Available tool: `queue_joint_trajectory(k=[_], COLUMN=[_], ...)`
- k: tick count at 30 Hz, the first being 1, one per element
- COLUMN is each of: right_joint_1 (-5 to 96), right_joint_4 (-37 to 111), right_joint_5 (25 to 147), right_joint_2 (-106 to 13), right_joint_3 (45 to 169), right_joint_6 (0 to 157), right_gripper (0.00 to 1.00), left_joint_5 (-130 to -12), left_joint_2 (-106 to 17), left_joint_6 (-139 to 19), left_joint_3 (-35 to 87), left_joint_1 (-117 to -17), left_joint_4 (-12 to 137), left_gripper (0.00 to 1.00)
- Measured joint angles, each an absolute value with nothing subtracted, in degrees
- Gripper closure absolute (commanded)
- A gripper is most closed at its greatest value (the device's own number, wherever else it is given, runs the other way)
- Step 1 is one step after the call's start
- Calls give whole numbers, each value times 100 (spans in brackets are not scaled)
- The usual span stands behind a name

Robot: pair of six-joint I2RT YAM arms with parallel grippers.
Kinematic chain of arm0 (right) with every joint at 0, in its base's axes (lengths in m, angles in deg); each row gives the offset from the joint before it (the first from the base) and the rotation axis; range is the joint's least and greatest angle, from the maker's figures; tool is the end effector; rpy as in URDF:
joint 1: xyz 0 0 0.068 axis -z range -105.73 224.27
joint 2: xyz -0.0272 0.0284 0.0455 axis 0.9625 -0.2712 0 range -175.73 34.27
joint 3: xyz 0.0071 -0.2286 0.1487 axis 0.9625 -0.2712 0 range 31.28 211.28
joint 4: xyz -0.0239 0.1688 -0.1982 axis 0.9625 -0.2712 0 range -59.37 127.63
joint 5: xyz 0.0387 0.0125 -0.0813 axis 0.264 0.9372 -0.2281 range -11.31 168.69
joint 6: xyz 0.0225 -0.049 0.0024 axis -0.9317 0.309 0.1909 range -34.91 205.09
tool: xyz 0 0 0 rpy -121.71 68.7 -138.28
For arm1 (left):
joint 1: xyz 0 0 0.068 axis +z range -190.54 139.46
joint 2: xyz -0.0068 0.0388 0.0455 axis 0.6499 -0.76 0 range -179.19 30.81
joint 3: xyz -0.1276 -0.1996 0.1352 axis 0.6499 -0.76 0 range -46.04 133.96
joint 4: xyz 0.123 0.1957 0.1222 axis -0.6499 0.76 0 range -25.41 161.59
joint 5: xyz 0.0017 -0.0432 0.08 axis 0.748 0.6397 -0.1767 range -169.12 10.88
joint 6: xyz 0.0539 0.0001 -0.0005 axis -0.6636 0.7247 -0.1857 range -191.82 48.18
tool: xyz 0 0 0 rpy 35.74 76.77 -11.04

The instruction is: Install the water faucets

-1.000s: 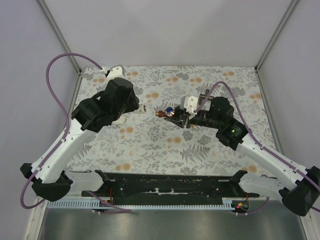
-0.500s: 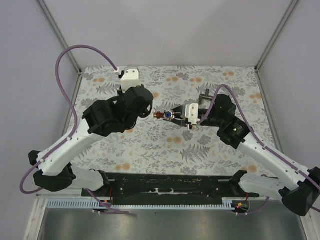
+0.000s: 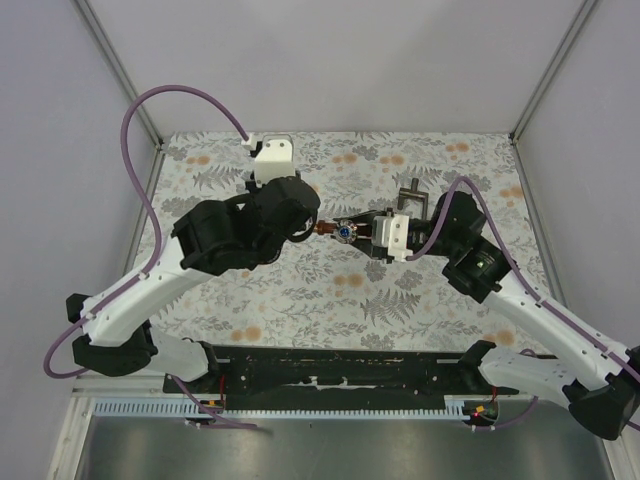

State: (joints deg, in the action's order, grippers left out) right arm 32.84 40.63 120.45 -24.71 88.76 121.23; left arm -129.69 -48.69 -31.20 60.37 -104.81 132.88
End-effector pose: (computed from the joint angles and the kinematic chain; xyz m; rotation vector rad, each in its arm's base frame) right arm 0.1575 0.1706 0.3959 -1.3761 0.7893 0.6325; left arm 0.1271 -0.2005 0.4736 -0.0076 2.0067 -0.1378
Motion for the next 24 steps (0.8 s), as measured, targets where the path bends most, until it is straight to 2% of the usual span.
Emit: queue_joint_trajectory(k=[24], right_joint_1=[3329], right_joint_4=[4712], right_joint_5=[11837], right_joint_2=[-2646], right_joint_3=[8565], right_joint_6=[12007], right_gripper=[100], left_joint_5=[-12842], left_joint_2=[-4880], left_joint_6=[-3070], left_joint_3=[6196], left_joint_1=[-10489], left_joint_4=[13474], left_gripper=[98])
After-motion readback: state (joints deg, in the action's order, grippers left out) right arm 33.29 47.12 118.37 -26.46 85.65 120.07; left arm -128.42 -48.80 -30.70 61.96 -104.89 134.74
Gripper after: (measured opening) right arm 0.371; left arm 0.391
